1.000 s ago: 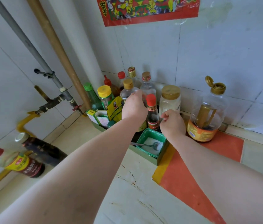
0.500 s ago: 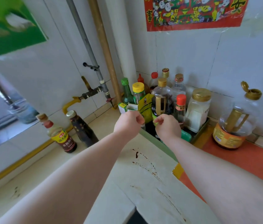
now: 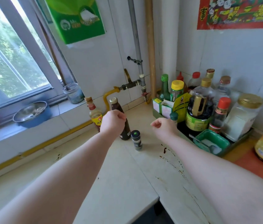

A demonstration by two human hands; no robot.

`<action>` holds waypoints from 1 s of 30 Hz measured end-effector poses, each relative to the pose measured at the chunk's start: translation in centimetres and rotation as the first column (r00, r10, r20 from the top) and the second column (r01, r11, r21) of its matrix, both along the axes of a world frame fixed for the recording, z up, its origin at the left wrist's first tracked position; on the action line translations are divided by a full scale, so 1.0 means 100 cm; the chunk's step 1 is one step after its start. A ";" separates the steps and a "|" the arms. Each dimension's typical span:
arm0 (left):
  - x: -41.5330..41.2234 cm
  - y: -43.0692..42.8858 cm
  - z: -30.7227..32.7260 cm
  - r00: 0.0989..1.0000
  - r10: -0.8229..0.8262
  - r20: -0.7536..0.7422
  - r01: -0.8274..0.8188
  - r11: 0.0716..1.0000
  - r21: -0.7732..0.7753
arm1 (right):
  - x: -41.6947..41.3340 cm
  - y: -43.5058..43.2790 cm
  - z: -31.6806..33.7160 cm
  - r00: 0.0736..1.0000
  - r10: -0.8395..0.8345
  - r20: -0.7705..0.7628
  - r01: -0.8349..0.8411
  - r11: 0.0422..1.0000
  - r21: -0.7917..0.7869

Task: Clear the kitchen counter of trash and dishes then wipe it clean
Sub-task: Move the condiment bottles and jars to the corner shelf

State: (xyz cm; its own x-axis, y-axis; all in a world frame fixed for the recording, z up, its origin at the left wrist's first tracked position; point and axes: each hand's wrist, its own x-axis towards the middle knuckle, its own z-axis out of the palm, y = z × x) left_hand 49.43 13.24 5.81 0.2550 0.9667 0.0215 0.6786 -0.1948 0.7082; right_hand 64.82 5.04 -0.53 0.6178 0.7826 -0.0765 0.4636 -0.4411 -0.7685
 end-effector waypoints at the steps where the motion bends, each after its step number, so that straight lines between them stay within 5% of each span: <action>1: -0.007 0.002 -0.003 1.000 0.004 0.002 -0.004 1.000 -0.029 | -0.005 0.004 -0.003 1.000 0.020 -0.012 -0.020 1.000 -0.012; 10: -0.032 0.022 -0.038 0.999 -0.024 -0.047 0.017 0.990 -0.143 | -0.035 0.039 -0.031 0.990 0.141 0.009 -0.133 0.949 -0.286; 16: -0.038 0.040 -0.065 0.999 -0.038 -0.022 0.033 0.979 -0.202 | -0.050 0.063 -0.047 0.979 0.186 0.080 -0.156 0.946 -0.285; 22: -0.027 0.047 -0.071 0.995 -0.099 -0.020 0.092 0.970 -0.224 | -0.049 0.057 -0.055 0.995 0.086 0.047 -0.079 0.989 -0.128; 30: 0.021 0.038 -0.069 0.983 -0.181 0.033 0.184 0.957 -0.225 | 0.006 0.015 -0.014 0.943 -0.300 0.144 0.263 0.937 0.232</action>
State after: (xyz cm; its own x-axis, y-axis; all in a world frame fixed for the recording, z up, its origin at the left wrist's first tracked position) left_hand 51.54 17.01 -1.07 0.4288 0.8835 -0.1883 0.6378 -0.1485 0.7558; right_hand 65.39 6.54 -1.89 0.8038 0.5616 0.1963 0.4781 -0.4135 -0.7749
